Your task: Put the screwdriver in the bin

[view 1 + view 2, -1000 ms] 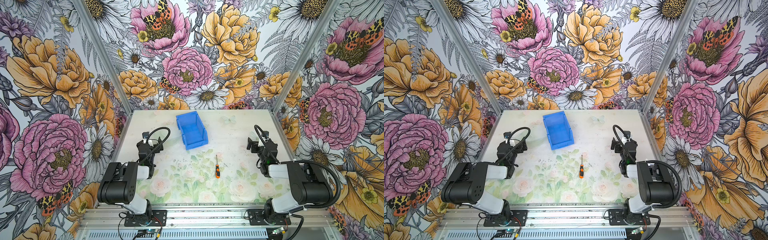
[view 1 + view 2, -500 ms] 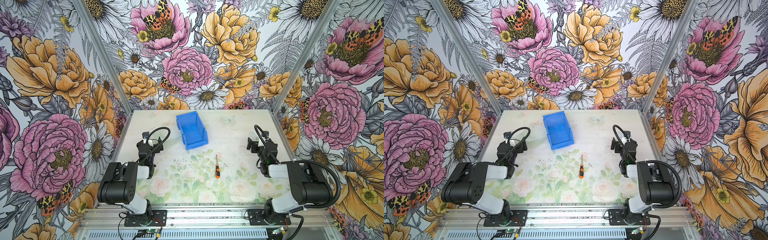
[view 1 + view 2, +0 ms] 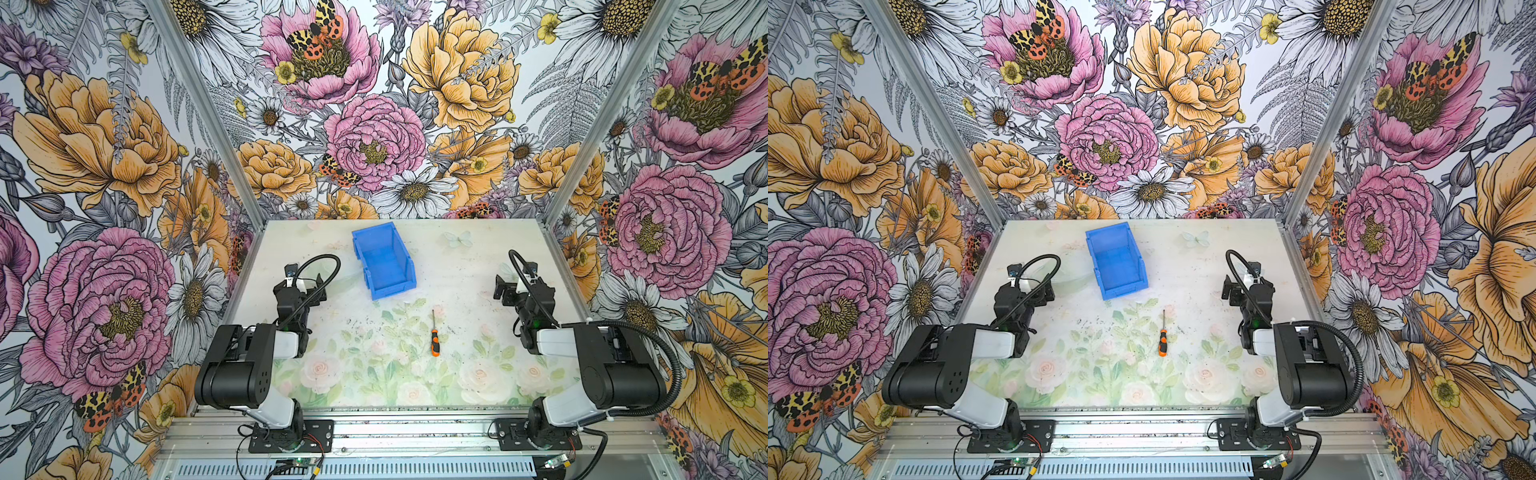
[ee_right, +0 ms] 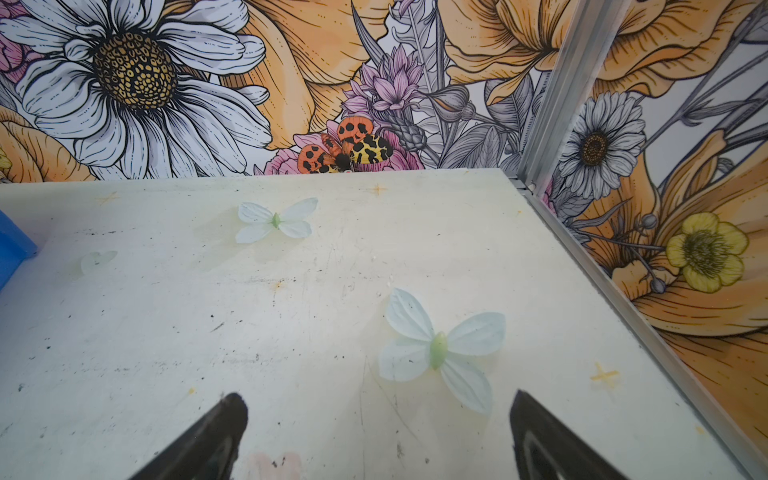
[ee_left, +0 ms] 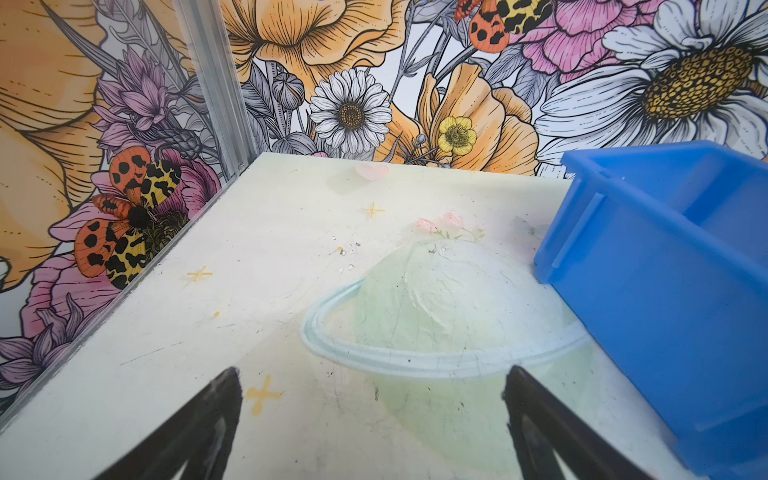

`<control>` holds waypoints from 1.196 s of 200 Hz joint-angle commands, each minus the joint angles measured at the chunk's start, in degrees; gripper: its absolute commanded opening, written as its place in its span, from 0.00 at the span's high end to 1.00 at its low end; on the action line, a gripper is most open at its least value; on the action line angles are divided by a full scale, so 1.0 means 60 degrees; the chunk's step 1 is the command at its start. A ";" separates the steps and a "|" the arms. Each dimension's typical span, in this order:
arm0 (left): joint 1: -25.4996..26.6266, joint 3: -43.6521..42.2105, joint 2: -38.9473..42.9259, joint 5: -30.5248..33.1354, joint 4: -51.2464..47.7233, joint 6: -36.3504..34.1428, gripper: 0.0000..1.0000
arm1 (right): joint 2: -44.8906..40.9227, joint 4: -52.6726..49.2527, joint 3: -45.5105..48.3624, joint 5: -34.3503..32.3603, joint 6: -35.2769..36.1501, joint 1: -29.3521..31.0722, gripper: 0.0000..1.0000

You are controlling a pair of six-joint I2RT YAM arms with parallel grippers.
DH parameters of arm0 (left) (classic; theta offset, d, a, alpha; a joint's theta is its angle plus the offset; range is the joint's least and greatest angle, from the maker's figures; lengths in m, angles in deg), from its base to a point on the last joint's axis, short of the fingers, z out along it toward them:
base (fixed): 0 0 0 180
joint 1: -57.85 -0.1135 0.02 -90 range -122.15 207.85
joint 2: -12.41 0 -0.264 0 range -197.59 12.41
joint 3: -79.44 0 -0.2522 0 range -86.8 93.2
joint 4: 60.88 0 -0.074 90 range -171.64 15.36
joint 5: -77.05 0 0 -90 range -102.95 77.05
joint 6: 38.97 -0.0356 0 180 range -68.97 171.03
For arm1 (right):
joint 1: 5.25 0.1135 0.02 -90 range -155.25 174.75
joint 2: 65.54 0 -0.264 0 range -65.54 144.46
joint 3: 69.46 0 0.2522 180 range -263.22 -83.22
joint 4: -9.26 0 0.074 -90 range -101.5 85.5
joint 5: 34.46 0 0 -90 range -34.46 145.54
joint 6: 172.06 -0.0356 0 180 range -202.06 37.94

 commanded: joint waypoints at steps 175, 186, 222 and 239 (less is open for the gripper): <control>0.0205 0.1629 0.3644 0.0765 -0.6941 0.1281 0.01 | -0.4542 -0.8769 -0.2112 -0.3772 -0.3240 0.1235 0.00; 0.0307 0.1821 0.3755 0.0731 -0.7476 0.1563 0.01 | -0.4720 -0.9564 -0.2364 -0.3740 -0.3763 0.1413 0.00; 0.0552 0.2081 0.4194 0.0009 -0.8782 0.2777 0.01 | -0.4903 -1.1726 -0.2998 -0.3087 -0.5547 0.2057 0.01; 0.0602 0.2226 0.4394 -0.0374 -0.9454 0.3249 0.01 | -0.4484 -1.2620 -0.3402 -0.2431 -0.6165 0.2313 0.00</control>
